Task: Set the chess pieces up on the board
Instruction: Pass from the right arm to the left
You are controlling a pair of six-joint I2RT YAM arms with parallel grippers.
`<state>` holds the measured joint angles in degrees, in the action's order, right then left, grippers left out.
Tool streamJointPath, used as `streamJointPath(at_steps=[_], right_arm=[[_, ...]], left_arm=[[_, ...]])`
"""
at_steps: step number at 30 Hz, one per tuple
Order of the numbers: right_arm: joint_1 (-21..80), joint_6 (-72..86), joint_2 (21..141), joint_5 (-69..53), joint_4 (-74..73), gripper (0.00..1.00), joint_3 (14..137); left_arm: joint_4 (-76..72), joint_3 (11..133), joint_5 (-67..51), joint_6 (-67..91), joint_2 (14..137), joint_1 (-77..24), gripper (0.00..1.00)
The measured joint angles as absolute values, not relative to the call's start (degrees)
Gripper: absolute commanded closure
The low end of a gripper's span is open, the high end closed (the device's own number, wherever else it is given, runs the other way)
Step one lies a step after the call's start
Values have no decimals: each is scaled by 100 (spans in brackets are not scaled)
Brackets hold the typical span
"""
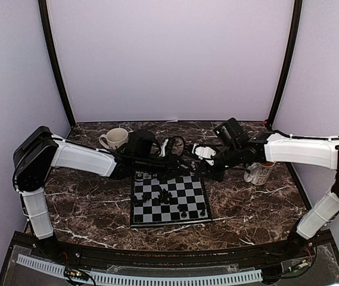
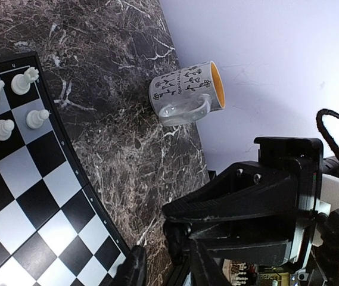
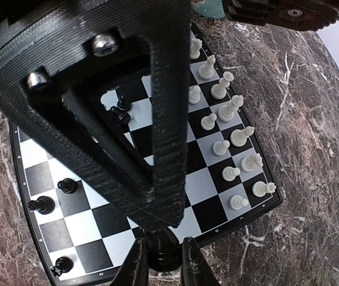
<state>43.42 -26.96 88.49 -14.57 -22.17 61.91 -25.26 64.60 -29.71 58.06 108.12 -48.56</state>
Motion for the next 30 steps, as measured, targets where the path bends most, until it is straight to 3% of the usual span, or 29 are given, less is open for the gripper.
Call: streamJointPath(at_steps=[8, 21, 30], right_arm=[[4342, -2705, 8849, -1457, -2220, 83, 6189], [4342, -2738, 8849, -1435, -2228, 82, 6156], [4305, -2751, 8836, -1439, -2226, 65, 6141]], left_arm=[[-2620, 6479, -3094, 5854, 10877, -4877, 85], [-2781, 6593, -3256, 5905, 11087, -4877, 91], [-2720, 6670, -3236, 5787, 11133, -4877, 100]])
